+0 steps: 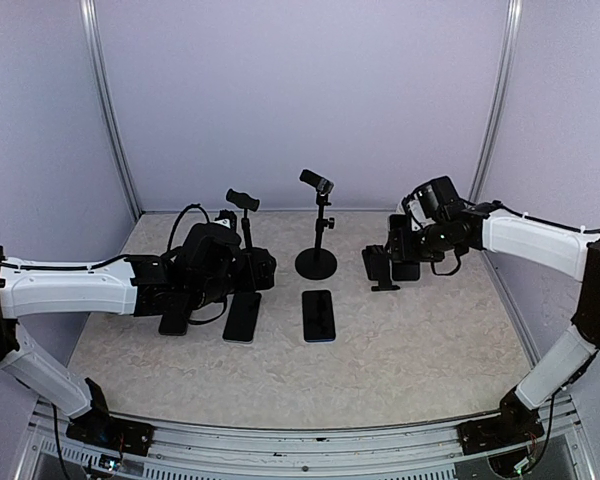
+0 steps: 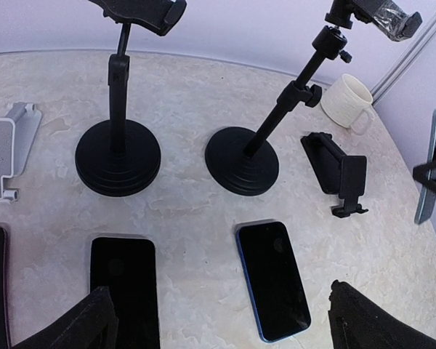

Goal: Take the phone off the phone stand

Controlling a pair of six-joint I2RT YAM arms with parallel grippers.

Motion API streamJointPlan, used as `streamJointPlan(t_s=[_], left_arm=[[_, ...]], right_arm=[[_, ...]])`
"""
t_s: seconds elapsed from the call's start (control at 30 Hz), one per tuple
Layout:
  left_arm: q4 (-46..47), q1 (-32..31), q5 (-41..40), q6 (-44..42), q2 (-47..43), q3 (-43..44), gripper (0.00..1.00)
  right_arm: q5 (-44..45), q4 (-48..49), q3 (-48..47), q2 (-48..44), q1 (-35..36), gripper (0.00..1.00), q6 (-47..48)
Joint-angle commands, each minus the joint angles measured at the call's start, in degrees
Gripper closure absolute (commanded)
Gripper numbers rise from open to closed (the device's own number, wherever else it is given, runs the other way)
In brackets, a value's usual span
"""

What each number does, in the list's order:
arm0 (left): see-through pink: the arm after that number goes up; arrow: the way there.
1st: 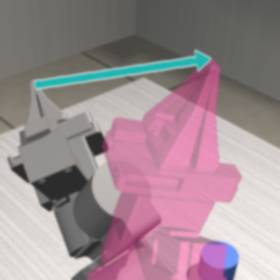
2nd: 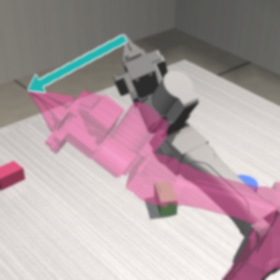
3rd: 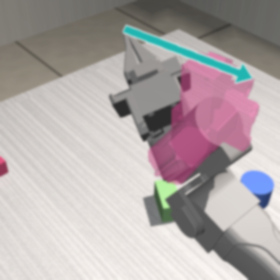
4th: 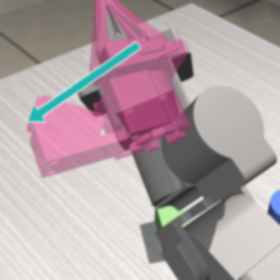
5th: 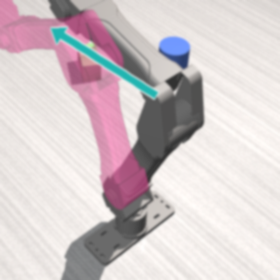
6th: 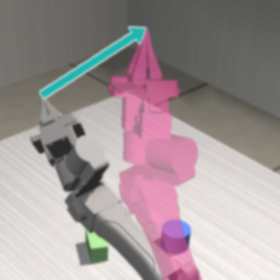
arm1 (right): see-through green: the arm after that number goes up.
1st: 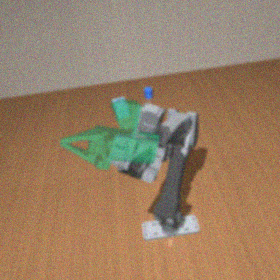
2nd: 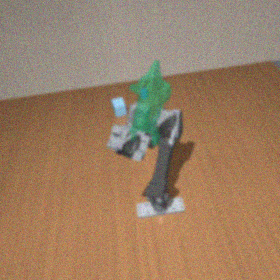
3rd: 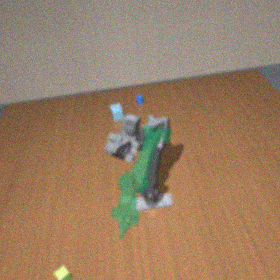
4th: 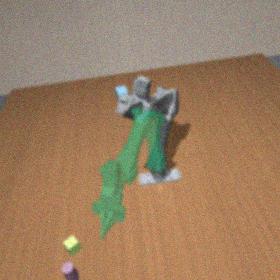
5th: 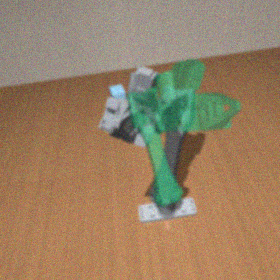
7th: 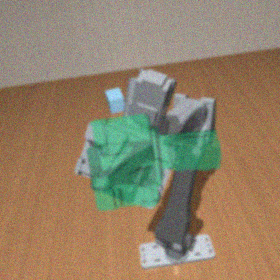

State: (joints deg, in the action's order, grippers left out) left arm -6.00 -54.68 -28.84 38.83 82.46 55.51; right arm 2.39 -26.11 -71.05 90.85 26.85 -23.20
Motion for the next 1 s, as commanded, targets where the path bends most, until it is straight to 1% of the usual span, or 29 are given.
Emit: streamJointPlan(t_s=[0.0,0.07,0.2,0.4,0.6,0.67,0.73,0.77,0.97], left_arm=[[0.2,0.4,0.1,0.2,-0.3,-0.5,0.01],[0.0,0.4,-0.1,0.3,-0.5,-0.7,0.01],[-0.4,0.4,-0.6,0.8,-0.9,-0.9,0.01],[-0.2,0.3,-0.5,1.2,-1.3,-1.3,0.01],[-0.7,0.2,-0.6,1.3,-1.8,-1.3,0.01],[-0.6,0.2,-0.7,1.4,-1.8,-1.3,0.01],[-0.4,0.2,-0.6,1.5,-1.8,-1.4,0.01],[-0.3,0.2,-0.7,1.6,-1.8,-1.5,0.01],[-0.2,0.2,-0.8,1.6,-1.9,-2.0,0.01]], right_arm=[[-0.2,-1.8,7.4,-5.1,2.2,0.4,-2.4],[0.7,-1.9,10.1,-6.3,3.4,0.4,-2.7],[0.2,-0.2,16.1,-8.0,5.6,0.4,-6.9],[1.0,4.5,22.9,-7.7,7.5,0.41,-10.5],[0.6,6.0,23.1,-4.3,8.9,0.46,-12.0],[0.7,5.9,23.1,-3.1,9.7,0.44,-12.5],[1.1,5.7,23.0,-1.7,10.5,0.39,-12.9],[1.2,5.8,23.1,-1.0,10.9,0.38,-13.1],[3.1,7.8,23.0,2.2,11.2,0.36,-14.5]])
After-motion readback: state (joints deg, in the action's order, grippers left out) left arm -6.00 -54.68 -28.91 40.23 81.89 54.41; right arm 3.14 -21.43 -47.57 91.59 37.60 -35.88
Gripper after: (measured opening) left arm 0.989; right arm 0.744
